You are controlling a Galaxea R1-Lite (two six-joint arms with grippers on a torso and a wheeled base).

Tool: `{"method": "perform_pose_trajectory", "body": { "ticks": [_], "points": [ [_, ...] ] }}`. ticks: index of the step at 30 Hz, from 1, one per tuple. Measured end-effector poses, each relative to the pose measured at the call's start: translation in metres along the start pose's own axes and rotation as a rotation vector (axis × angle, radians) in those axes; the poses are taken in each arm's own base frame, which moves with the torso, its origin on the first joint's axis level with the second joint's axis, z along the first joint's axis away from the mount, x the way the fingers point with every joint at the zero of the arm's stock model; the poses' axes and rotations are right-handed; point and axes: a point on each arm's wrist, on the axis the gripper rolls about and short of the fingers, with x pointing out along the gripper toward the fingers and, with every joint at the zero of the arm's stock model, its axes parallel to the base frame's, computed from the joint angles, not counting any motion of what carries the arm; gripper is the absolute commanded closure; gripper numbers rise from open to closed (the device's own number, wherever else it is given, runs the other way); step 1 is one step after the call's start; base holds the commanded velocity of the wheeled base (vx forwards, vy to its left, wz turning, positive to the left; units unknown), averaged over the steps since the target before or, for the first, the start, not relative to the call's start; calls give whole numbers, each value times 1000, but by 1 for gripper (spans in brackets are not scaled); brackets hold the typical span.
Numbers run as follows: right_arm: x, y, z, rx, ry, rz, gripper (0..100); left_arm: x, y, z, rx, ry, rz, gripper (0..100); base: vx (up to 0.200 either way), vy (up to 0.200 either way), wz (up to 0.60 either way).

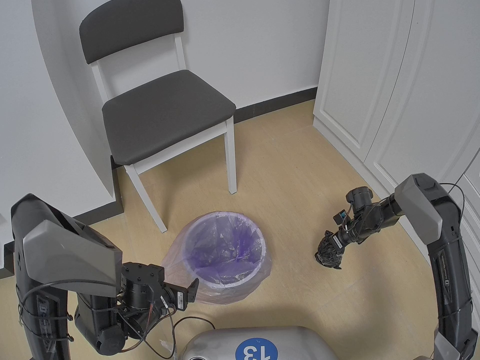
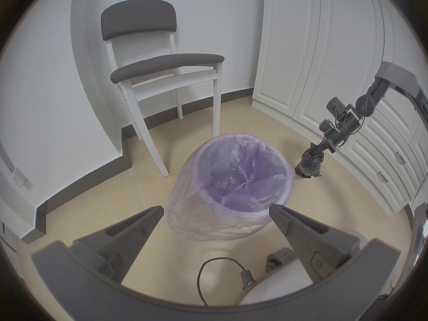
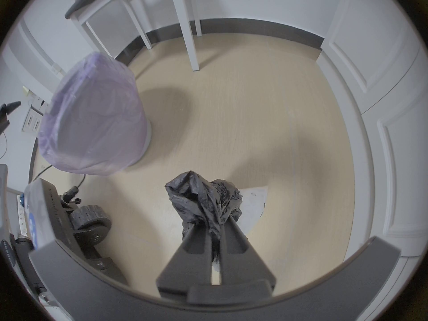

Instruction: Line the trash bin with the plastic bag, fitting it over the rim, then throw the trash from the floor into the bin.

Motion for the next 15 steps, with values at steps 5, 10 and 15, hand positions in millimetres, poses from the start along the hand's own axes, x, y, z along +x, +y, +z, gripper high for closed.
{"method": "perform_pose_trajectory", "body": {
  "ticks": [5,10,15],
  "points": [
    [-38,5,7,-1,-47,-10,100,-3,-2,3,-1,-14,-3,0,0,0,0],
    [-77,14,11,11,-102,-25,100,-6,-2,7,-3,-31,7,0,0,0,0],
    [-118,23,11,9,-171,-50,100,-10,-3,10,-5,-48,21,0,0,0,0]
  ]
}}
